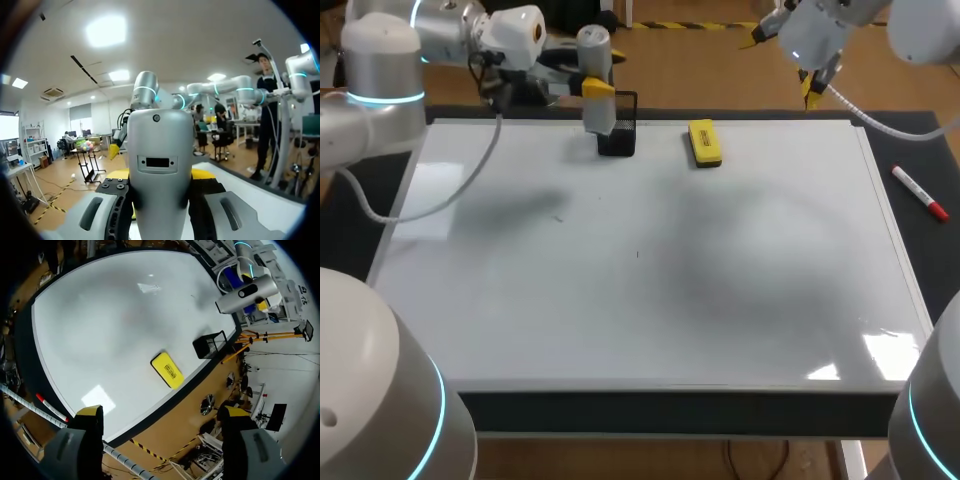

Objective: Pick up the inspection probe, press it on each red-marked spot on the whiteboard one by one, put down the probe, pick up the eraser, and wipe off all the red marks.

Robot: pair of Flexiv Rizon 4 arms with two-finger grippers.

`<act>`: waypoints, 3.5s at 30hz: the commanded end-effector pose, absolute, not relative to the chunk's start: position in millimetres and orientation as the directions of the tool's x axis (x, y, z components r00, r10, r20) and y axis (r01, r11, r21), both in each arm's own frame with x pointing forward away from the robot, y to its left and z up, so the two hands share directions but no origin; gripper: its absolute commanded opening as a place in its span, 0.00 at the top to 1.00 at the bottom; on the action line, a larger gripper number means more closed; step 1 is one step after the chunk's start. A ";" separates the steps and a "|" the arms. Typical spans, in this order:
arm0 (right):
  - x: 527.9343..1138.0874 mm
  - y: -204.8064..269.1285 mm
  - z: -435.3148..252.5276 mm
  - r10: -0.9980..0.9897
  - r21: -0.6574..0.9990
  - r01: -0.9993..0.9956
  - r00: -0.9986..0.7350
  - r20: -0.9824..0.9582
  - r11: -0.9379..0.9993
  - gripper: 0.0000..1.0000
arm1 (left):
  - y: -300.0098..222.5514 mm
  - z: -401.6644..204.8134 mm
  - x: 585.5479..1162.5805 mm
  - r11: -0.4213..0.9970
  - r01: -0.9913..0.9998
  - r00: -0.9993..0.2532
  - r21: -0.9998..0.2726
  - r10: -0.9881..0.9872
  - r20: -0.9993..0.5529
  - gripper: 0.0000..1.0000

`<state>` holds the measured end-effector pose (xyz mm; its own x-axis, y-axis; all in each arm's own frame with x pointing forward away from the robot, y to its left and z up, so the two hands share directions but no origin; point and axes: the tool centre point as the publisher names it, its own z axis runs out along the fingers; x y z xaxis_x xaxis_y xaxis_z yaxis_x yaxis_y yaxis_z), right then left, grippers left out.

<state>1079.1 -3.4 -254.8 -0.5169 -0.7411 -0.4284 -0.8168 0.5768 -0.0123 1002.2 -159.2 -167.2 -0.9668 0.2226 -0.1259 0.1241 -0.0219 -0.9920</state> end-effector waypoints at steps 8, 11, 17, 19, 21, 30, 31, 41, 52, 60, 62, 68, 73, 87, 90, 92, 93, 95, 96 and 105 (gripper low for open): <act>1079.1 -3.6 -252.9 -0.745 -0.015 -0.817 -0.517 -0.421 0.576 0.00 | -172.9 -157.1 1037.2 -0.035 0.143 -0.951 -0.989 0.271 -0.147 1.00; 1079.1 -3.6 -252.9 -0.745 -0.015 -0.817 -0.517 -0.421 0.576 0.00 | -176.3 -155.9 1045.7 -0.038 0.146 -0.950 -0.989 0.273 -0.151 1.00; 1079.1 -3.6 -252.9 -0.745 -0.015 -0.817 -0.517 -0.421 0.576 0.00 | -184.1 -159.6 1060.8 -0.038 0.151 -0.951 -0.988 0.267 -0.156 1.00; 1079.1 -3.6 -252.9 -0.745 -0.015 -0.817 -0.517 -0.421 0.576 0.00 | -186.7 -162.6 1066.2 -0.037 0.148 -0.953 -0.988 0.262 -0.152 1.00; 1079.1 -3.6 -252.9 -0.745 -0.015 -0.817 -0.517 -0.421 0.576 0.00 | -189.1 -165.5 1071.6 -0.042 0.145 -0.954 -0.989 0.260 -0.151 1.00; 1079.1 -3.6 -252.9 -0.745 -0.015 -0.817 -0.517 -0.421 0.576 0.00 | -189.6 -177.3 1089.4 -0.045 0.127 -0.962 -0.991 0.236 -0.134 1.00; 1079.1 -3.6 -252.9 -0.745 -0.015 -0.817 -0.517 -0.421 0.576 0.00 | -188.8 -178.4 1090.4 -0.046 0.124 -0.964 -0.991 0.232 -0.132 1.00; 1079.1 -3.6 -252.9 -0.745 -0.015 -0.817 -0.517 -0.421 0.576 0.00 | -178.1 -192.3 1100.3 -0.045 0.096 -0.976 -0.994 0.194 -0.103 1.00; 1079.1 -3.6 -252.9 -0.745 -0.015 -0.817 -0.517 -0.421 0.576 0.00 | -173.3 -204.6 1107.9 -0.064 0.076 -0.980 -0.995 0.180 -0.086 1.00; 1079.1 -3.6 -252.9 -0.745 -0.015 -0.817 -0.517 -0.421 0.576 0.00 | -176.4 -212.1 1112.2 -0.074 0.063 -0.982 -0.995 0.172 -0.075 1.00; 1079.1 -3.6 -252.9 -0.745 -0.015 -0.817 -0.517 -0.421 0.576 0.00 | -177.3 -214.2 1113.0 -0.075 0.058 -0.983 -0.995 0.168 -0.070 1.00; 1079.1 -3.6 -252.9 -0.745 -0.015 -0.817 -0.517 -0.421 0.576 0.00 | -179.0 -220.6 1112.4 -0.080 0.046 -0.986 -0.996 0.155 -0.058 1.00; 1079.1 -3.6 -252.9 -0.745 -0.015 -0.817 -0.517 -0.421 0.576 0.00 | -178.4 -227.7 1112.1 -0.084 0.033 -0.989 -0.996 0.144 -0.045 1.00; 1079.1 -3.6 -252.9 -0.745 -0.015 -0.817 -0.517 -0.421 0.576 0.00 | -179.8 -239.6 1110.9 -0.093 0.008 -0.990 -0.996 0.137 -0.021 1.00; 1079.1 -3.6 -252.9 -0.745 -0.015 -0.817 -0.517 -0.421 0.576 0.00 | -179.9 -242.4 1110.3 -0.094 0.003 -0.990 -0.996 0.137 -0.016 1.00; 1079.1 -3.6 -252.9 -0.745 -0.015 -0.817 -0.517 -0.421 0.576 0.00 | -180.4 -244.0 1109.5 -0.094 0.001 -0.990 -0.996 0.138 -0.014 1.00; 1079.1 -3.6 -252.9 -0.745 -0.015 -0.817 -0.517 -0.421 0.576 0.00 | -180.7 -244.9 1109.2 -0.093 -0.001 -0.990 -0.996 0.138 -0.012 1.00; 1079.1 -3.6 -252.9 -0.745 -0.015 -0.817 -0.517 -0.421 0.576 0.00 | -180.7 -247.3 1108.8 -0.093 -0.003 -0.990 -0.996 0.138 -0.009 1.00; 1079.1 -3.6 -252.9 -0.745 -0.015 -0.817 -0.517 -0.421 0.576 0.00 | -180.7 -248.4 1108.8 -0.094 -0.005 -0.990 -0.996 0.137 -0.008 1.00; 1079.1 -3.6 -252.9 -0.745 -0.015 -0.817 -0.517 -0.421 0.576 0.00 | -181.7 -252.6 1108.1 -0.094 0.003 -0.990 -0.996 0.142 -0.016 1.00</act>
<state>1079.0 -3.5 -254.5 -0.5171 -0.7414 -0.4277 -0.8168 0.5767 -0.0123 1103.9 -180.8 -251.3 -0.9911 0.1322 -0.0126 0.0007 -0.0899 -0.9960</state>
